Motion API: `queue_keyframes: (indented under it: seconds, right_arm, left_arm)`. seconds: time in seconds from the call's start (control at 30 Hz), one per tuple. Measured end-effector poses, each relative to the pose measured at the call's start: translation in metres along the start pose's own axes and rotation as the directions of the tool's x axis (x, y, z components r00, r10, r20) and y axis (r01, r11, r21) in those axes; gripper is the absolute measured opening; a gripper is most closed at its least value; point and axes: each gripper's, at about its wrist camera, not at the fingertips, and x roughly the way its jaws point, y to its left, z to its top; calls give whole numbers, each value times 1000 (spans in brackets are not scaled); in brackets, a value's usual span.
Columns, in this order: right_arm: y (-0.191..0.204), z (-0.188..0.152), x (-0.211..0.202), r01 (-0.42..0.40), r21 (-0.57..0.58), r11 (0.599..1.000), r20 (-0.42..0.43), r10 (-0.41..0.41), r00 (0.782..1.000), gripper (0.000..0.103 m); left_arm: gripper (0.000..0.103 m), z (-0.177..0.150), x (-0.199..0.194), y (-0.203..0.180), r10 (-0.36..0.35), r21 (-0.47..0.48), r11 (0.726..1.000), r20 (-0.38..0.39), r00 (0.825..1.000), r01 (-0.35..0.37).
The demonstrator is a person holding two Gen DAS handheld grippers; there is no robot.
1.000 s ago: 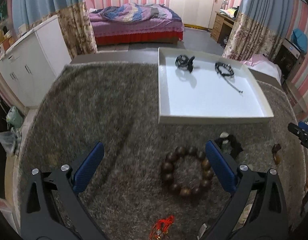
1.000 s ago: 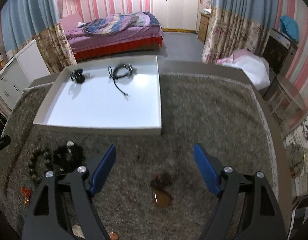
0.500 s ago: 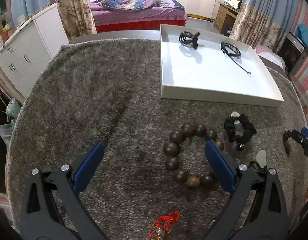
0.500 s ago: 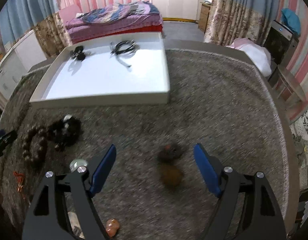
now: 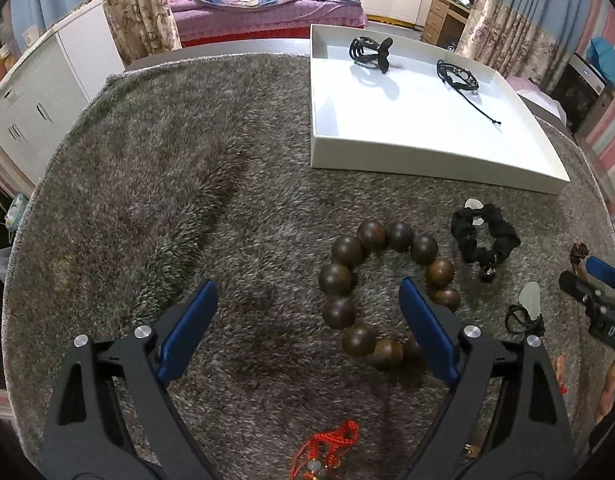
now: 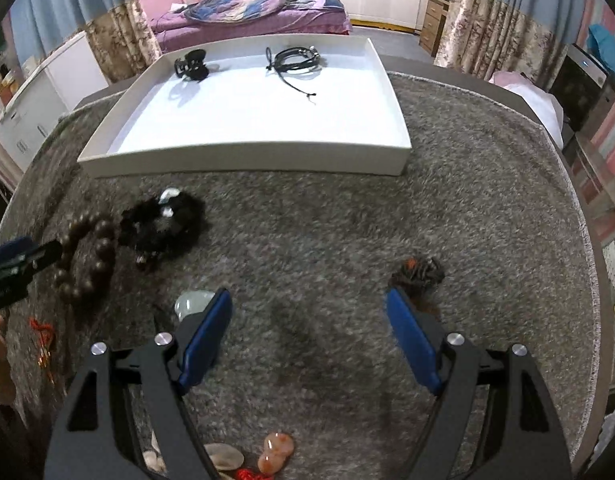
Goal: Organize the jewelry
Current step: 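Grasp the dark wooden bead bracelet with the left tool while the right tool grasps the black beaded bracelet, then lift both bracelets and carry them toward the white tray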
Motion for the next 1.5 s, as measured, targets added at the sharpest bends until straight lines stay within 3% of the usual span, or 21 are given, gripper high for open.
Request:
queue_keyframes:
  seconds: [0.5,0.63,0.73,1.03,1.1,1.27,1.5]
  right_arm:
    - [46,46,14,-54,-42,998,-5,54,999,79]
    - [59,46,26,-40,-64,997,-24,39,999,78]
    - [62,46,39,-41,-65,997,-50,38,998,70]
    - [68,42,51,-45,-63,997,-60,42,997,67]
    - [69,42,49,-51,-64,997,-56,47,997,62]
    - [67,42,44,-50,-71,996,-49,47,998,32]
    - [60,38,38,-46,-84,995,-35,44,998,13]
  left_arm:
    - [71,6,28,-5,-5,14,1000,-69,998,6]
    - [67,10,32,-7,20,37,999,-65,998,-18]
    - [63,14,34,-9,28,57,998,-63,998,-25]
    - [54,17,36,-11,21,84,996,-62,998,-15]
    - [49,19,36,-10,16,83,997,-62,998,-11]
    - [42,20,36,-9,9,83,997,-62,998,-4]
    - [27,19,33,-4,-9,75,997,-65,998,14]
